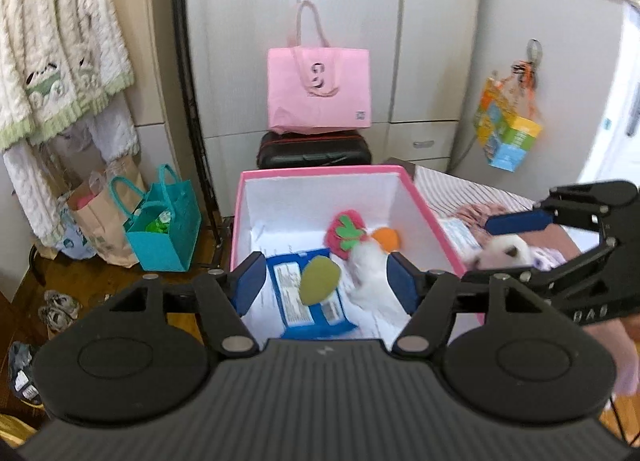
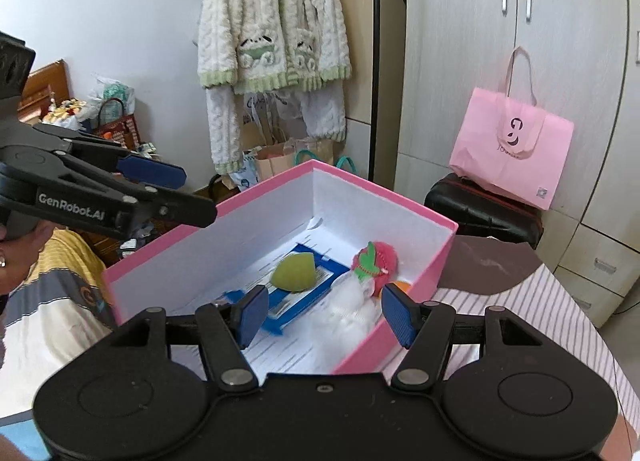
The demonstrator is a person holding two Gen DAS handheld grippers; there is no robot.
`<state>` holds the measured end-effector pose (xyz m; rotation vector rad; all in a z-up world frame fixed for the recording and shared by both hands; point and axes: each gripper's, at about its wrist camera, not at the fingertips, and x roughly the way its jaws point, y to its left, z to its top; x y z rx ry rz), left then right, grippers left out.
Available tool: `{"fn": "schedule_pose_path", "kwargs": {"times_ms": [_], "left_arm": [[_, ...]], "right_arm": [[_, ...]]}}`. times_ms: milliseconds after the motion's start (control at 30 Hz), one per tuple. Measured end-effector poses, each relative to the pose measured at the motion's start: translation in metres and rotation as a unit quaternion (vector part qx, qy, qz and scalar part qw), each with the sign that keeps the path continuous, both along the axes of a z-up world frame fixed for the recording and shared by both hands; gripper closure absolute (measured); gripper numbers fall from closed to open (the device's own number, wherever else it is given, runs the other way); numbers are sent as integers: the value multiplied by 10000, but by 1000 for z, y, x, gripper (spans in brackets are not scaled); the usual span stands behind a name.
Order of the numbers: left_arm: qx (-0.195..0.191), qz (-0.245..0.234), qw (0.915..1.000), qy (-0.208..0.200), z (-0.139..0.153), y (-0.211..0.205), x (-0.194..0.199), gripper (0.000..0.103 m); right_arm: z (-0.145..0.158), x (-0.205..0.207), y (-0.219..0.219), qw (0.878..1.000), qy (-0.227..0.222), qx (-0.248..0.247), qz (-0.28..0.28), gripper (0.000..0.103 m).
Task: Organize soft objects
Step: 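Carry sponge and strawberry plush over the pink box and release both, then withdraw both tools from the box toward the white-and-brown plush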
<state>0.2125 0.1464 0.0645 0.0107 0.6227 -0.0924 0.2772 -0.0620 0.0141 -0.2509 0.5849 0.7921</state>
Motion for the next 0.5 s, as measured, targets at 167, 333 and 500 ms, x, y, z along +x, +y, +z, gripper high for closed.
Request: {"fn": "schedule_pose_path", "kwargs": {"times_ms": [167,333,500], "left_arm": [[8,-379,9993,-50,10,-12,-34,33],[57,-584,9982,-138,15,-24,-64,33],[158,-819,9964,-167,20,-37,-86,32]], "right_arm": [[13,-36,-19,10000,-94,2,-16,36],[24,-62,-35,9999,-122,81,-39,35],[30,-85,-53,9995,-245,174,-34,34]]}}
